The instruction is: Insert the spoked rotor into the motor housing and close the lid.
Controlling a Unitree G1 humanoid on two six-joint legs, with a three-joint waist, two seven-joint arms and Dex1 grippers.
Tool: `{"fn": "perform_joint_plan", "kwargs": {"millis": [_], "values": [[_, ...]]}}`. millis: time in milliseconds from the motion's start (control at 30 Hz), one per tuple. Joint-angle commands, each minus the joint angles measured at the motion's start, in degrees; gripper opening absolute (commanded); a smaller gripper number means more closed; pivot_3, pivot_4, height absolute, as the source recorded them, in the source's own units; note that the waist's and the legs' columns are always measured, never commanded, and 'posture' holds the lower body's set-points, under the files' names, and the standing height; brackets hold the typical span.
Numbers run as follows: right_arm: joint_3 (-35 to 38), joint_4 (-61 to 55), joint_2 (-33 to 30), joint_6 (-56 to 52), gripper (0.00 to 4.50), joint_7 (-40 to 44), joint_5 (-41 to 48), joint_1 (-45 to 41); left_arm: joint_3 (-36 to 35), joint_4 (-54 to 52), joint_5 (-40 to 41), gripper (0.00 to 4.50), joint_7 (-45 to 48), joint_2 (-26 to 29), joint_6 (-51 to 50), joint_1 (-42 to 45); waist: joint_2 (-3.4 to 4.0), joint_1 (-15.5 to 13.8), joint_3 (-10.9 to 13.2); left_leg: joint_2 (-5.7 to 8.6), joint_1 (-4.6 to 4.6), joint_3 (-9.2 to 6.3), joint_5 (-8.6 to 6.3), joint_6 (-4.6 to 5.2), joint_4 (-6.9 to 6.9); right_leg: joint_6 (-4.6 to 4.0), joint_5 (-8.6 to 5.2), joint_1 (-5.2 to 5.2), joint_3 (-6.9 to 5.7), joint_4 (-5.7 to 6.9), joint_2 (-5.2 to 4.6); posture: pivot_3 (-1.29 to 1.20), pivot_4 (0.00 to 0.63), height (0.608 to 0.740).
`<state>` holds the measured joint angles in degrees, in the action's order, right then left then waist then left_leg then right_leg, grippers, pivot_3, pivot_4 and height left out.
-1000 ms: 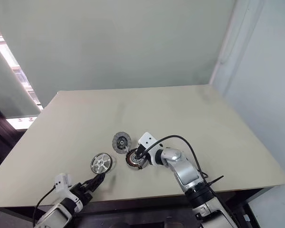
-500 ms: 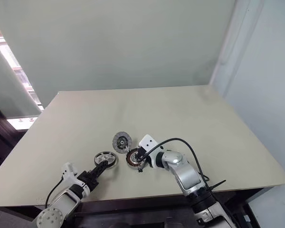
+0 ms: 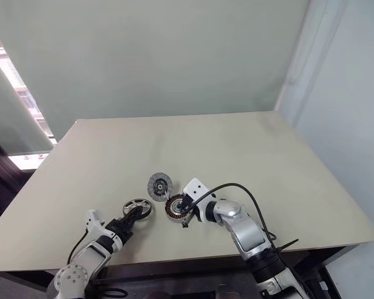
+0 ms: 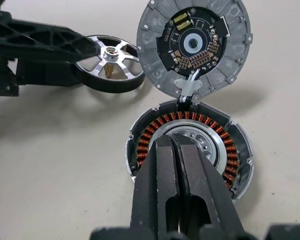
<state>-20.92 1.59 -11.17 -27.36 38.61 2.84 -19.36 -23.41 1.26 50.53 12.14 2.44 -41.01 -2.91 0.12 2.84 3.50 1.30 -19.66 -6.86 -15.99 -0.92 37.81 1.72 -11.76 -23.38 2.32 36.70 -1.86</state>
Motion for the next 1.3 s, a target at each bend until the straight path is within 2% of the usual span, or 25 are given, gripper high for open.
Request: {"fn": "perform_joint_plan", "kwargs": {"millis": [33,200,267,467,600,733,967,1100,1300], "values": [[1.08,-2.96,-0.06,0.03,0.00,-0.46,0.83,-0.31,-1.04,0.50,1.71,2.48,-1.28,-0.66,-0.51,1.21,-0.03,0.00,0.01,0.00,-0.01,0.00,0.00,0.00,-0.03,0.00,0.00,-0.01,0.00,-0.01,0.00,0.00,0.000,0.740],[1.09,-3.29,-0.25,-0.20,0.00,-0.63,0.90,-0.14,-1.82,1.16,2.52,0.67,-1.93,-1.40,-0.34,1.43,-0.11,0.00,0.03,0.00,-0.05,-0.01,0.00,0.01,-0.10,0.01,0.01,-0.07,0.00,-0.04,0.00,0.00,0.000,0.740],[1.12,-3.43,-0.34,-0.27,0.00,-0.72,0.94,-0.07,-1.76,1.25,2.64,0.30,-1.86,-1.48,-0.11,1.30,-0.10,0.05,0.03,0.00,-0.02,0.00,0.00,0.00,-0.10,0.00,0.00,-0.04,0.00,-0.03,0.00,0.00,0.000,0.740],[1.25,-3.86,-0.74,-0.21,0.00,-0.93,1.09,0.28,-3.04,-0.35,5.75,0.31,1.13,-2.37,1.13,0.05,-0.15,0.10,0.05,-0.03,0.00,0.05,-0.01,-0.01,-0.08,0.00,0.00,-0.05,0.01,-0.03,0.02,0.00,0.000,0.740],[1.52,-3.76,-1.29,0.13,0.00,-1.01,1.27,0.46,-3.22,-3.98,7.06,0.31,10.54,-2.90,6.50,-2.91,-0.21,0.05,0.10,-0.03,-0.06,0.05,-0.02,-0.01,-0.23,0.00,0.00,-0.17,0.01,-0.08,0.02,0.00,0.000,0.740],[2.11,-3.37,-1.98,0.29,0.00,-1.11,1.36,0.65,-5.10,-7.93,15.85,0.31,13.69,-1.41,0.86,-8.34,-0.24,0.03,0.13,-0.04,-0.15,0.05,-0.02,-0.01,-0.25,-0.01,-0.01,-0.22,0.01,-0.13,0.00,0.00,0.000,0.740],[3.58,-2.84,-3.65,0.22,0.00,-0.79,1.56,1.40,-4.34,-13.99,29.06,0.31,12.57,2.46,-8.76,-16.70,-0.41,0.04,0.28,-0.07,-0.21,0.01,-0.05,-0.02,-0.11,-0.01,-0.02,-0.23,-0.03,-0.15,-0.03,0.00,0.000,0.740],[4.99,-3.20,-4.92,-0.28,0.00,-0.82,2.06,2.59,-1.32,-18.27,31.30,0.31,11.56,3.47,-10.22,-18.27,-0.42,0.00,0.32,-0.06,-0.30,0.00,-0.18,-0.24,-0.02,-0.01,-0.03,-0.29,-0.04,-0.14,-0.05,0.00,0.000,0.740],[7.11,-4.59,-6.19,-1.71,0.00,-1.15,3.25,4.97,3.88,-20.42,32.12,0.31,11.40,4.31,-10.69,-15.93,-0.40,0.02,0.33,-0.05,-0.34,0.02,-0.08,-0.07,-0.03,-0.01,-0.03,-0.32,-0.03,-0.13,-0.04,0.00,0.000,0.740]]}}
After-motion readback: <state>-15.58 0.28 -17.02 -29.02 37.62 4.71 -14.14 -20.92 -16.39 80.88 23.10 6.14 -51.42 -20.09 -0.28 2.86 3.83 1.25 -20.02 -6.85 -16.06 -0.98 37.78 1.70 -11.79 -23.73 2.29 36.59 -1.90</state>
